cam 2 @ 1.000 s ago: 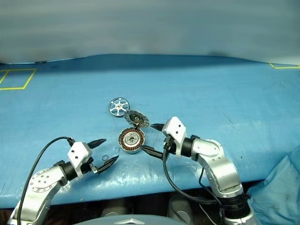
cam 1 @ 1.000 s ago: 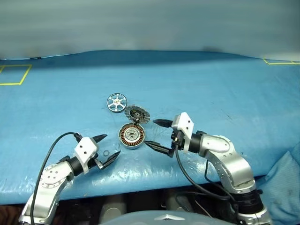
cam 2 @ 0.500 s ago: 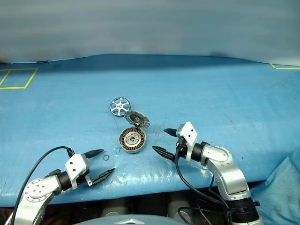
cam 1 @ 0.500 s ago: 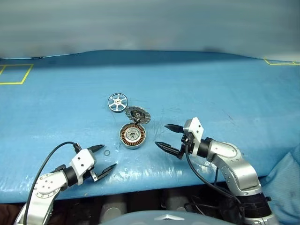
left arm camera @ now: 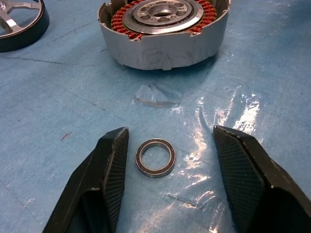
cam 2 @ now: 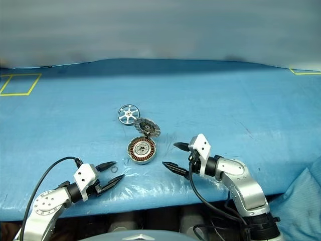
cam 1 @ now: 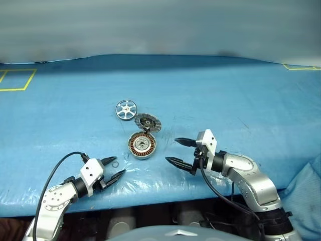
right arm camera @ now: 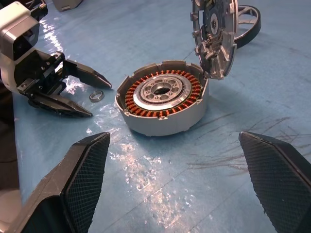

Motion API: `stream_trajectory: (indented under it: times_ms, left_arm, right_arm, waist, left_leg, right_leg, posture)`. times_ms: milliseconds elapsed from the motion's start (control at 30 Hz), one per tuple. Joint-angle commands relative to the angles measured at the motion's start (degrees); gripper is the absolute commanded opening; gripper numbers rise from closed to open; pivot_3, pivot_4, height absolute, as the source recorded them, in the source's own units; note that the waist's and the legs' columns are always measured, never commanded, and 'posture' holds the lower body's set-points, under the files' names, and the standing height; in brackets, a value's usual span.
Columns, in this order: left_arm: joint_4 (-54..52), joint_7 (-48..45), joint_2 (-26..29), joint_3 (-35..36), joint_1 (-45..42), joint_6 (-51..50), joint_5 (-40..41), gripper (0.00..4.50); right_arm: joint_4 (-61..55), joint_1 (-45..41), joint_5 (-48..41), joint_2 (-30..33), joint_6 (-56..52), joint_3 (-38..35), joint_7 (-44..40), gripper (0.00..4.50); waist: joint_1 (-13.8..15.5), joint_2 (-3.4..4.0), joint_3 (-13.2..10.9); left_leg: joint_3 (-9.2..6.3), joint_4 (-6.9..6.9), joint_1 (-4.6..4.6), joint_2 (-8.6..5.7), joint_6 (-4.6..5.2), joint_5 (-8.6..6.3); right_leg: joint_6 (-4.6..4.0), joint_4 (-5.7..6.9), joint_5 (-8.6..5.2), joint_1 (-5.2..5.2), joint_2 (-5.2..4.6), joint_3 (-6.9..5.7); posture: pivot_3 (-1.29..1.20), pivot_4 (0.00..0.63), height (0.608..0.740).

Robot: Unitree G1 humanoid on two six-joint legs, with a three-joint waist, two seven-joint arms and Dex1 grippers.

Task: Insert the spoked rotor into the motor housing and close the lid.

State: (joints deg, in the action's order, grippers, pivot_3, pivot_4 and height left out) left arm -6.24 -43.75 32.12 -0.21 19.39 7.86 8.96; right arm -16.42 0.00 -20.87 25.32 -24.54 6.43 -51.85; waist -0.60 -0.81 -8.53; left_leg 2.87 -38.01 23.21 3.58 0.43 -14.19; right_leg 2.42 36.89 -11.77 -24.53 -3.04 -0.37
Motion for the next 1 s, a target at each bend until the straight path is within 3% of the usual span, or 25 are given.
stream_trajectory:
  times_ms: [33, 267, 400, 500, 600, 933, 1000]
  left_arm:
    - [2.18, 2.17, 0.32, 0.14, 0.90, -0.29, -2.75, 2.63]
    - [3.35, 3.09, 0.26, -0.03, 0.97, -0.02, -2.88, 2.63]
    - [3.31, 4.51, 0.17, 0.20, 1.23, -0.59, -3.43, 1.49]
    - [2.99, 4.82, -0.04, 0.38, 1.44, -1.52, -2.78, 1.49]
    - [1.36, 6.15, -0.26, 0.54, 1.88, -1.90, -3.30, 0.66]
    - [-2.45, 8.17, -0.74, 0.59, 1.38, -3.53, -2.52, 0.63]
    - [-3.90, 7.13, -1.35, 1.10, 0.81, -4.34, 0.58, 0.63]
  right_arm:
    - [0.79, 0.57, 0.44, 1.18, 3.35, 1.08, -1.77, 4.50]
    - [5.65, 0.78, 1.97, 2.65, 5.99, 3.54, -3.83, 4.50]
    - [7.15, 0.49, 2.14, 2.68, 6.85, 3.81, -4.18, 4.50]
    - [7.44, 0.27, 2.10, 2.58, 7.10, 3.86, -4.12, 4.50]
    - [7.65, 0.02, 2.21, 2.44, 7.20, 3.97, -4.01, 4.50]
    - [7.50, -0.26, 2.40, 2.12, 7.51, 4.08, -3.52, 4.50]
    - [7.55, -0.37, 2.28, 2.20, 7.50, 4.12, -3.59, 4.50]
  waist:
    - [-0.01, 0.01, 0.00]
    - [-0.01, 0.06, 0.05]
    - [-0.03, 0.08, 0.09]
    - [-0.03, 0.10, 0.11]
    - [-0.03, 0.12, 0.12]
    - [-0.01, 0.10, 0.11]
    - [-0.01, 0.10, 0.11]
  left_leg:
    - [0.01, 0.00, -0.02, 0.00, 0.00, 0.00]
    - [0.02, 0.04, -0.32, 0.00, -0.01, -0.01]
    - [0.03, 0.05, -0.36, 0.00, -0.01, -0.01]
    - [0.03, 0.07, -0.36, 0.00, -0.01, -0.01]
    - [0.04, 0.09, -0.36, 0.00, -0.01, -0.01]
    - [0.04, 0.09, -0.35, 0.00, -0.01, -0.01]
    - [0.06, 0.09, -0.34, -0.01, -0.02, -0.01]
  right_leg:
    - [0.00, 0.00, 0.00, 0.00, -0.01, 0.00]
    - [0.00, 0.00, -0.01, -0.01, -0.02, 0.00]
    - [0.00, 0.00, -0.01, -0.01, -0.02, 0.01]
    - [0.00, 0.00, -0.01, -0.02, -0.03, 0.01]
    - [0.00, 0.00, -0.01, -0.02, -0.03, 0.01]
    - [0.00, -0.01, -0.01, -0.04, -0.04, 0.01]
    - [0.00, -0.02, -0.01, -0.04, -0.06, 0.01]
  posture:
    - [0.00, 0.150, 0.740]
    - [0.00, 0.150, 0.740]
    - [0.00, 0.150, 0.740]
    - [0.00, 0.150, 0.740]
    - [0.00, 0.150, 0.740]
    - [0.00, 0.150, 0.740]
    - [0.00, 0.150, 0.740]
